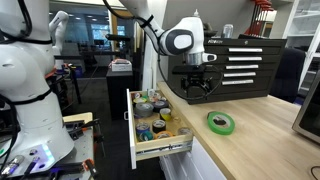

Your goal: Pick the green masking tape and put it in the drawer

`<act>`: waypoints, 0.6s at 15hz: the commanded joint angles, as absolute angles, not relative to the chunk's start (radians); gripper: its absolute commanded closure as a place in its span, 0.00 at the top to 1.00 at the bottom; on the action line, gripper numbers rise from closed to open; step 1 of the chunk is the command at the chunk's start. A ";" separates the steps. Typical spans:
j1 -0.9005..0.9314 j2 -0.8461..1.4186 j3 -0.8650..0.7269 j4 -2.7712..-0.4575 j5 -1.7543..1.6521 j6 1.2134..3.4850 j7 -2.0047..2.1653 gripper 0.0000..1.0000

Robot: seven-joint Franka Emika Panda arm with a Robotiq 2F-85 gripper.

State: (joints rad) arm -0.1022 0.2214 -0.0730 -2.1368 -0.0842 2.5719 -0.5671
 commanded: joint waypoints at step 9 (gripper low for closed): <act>-0.209 0.421 -0.051 -1.922 -0.034 2.528 -0.559 1.00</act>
State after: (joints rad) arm -0.1810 0.3650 -0.0725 -1.9926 -0.0540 2.5652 -0.5667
